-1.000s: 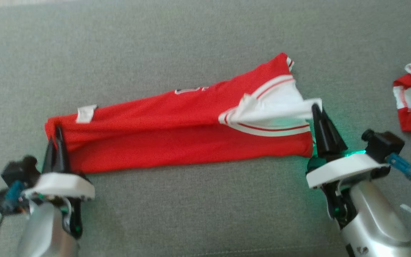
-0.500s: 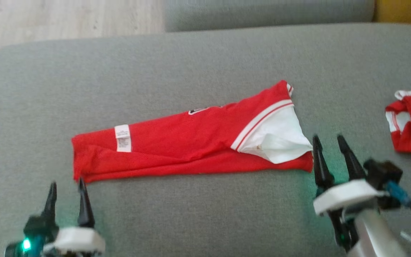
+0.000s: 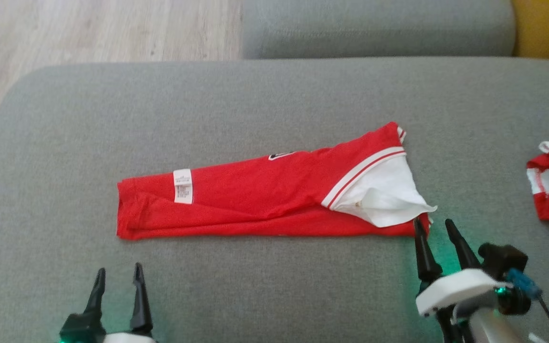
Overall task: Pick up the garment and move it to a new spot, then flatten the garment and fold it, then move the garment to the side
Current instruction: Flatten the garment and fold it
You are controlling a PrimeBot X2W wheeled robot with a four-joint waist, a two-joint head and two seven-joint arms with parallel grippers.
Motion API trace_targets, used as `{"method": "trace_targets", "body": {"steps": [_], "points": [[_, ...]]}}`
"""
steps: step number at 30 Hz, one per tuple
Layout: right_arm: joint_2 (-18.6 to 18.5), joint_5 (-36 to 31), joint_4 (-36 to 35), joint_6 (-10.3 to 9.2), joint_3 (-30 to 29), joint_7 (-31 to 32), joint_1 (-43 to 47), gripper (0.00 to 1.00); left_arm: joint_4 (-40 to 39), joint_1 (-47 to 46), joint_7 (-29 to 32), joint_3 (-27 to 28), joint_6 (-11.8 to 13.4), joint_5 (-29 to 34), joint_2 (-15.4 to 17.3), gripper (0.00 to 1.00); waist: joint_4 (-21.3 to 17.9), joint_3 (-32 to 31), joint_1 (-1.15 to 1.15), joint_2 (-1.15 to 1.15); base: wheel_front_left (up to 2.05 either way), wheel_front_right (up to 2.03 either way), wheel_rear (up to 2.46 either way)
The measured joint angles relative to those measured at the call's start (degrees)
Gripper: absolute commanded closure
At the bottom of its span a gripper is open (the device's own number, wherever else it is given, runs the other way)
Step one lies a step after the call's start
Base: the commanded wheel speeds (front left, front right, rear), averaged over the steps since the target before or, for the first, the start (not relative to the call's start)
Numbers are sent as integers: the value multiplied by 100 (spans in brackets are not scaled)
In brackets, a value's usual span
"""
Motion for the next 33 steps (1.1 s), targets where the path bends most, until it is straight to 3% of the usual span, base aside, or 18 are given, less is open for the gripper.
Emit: {"method": "trace_targets", "body": {"steps": [6,14,16,20,21,22,23,26,30,33], "points": [[-1,-201,700,0,-156,0,-899,0,-16,-249,0,-246,-9,-55,-1,0,133,327,1,0,0,0,0],[-7,-392,2359,0,-493,71,-2034,0,73,-561,0,-497,-75,-248,-3,0,540,709,2,0,0,0,0],[-54,-254,2565,0,-465,57,-2167,0,102,-561,0,-501,-75,-255,-3,0,640,777,1,0,0,0,0],[-212,581,2661,-29,186,59,-2335,0,138,-562,0,-497,-75,-256,-3,0,748,854,1,0,0,0,0],[-242,823,2610,-30,421,75,-2324,21,152,-562,0,-493,-75,-256,-3,0,744,853,1,0,0,0,0],[-259,1070,2546,-30,647,123,-2303,85,165,-561,0,-490,-76,-265,-3,0,728,848,1,0,0,0,0],[-259,1280,2507,-30,829,144,-2298,100,178,-561,0,-488,-77,-298,-3,0,702,841,0,0,0,0,0],[-202,1430,2543,-30,1001,99,-2306,100,192,-562,0,-489,-109,-349,-4,0,595,814,1,0,0,0,0],[-164,1428,2591,-29,730,1,-2304,100,97,-562,0,-493,-152,-349,-2,0,426,738,1,0,0,0,0],[-460,1255,2331,-27,337,2,-2175,100,92,-561,0,-499,-159,-349,-2,0,289,663,1,0,0,0,0]]}}
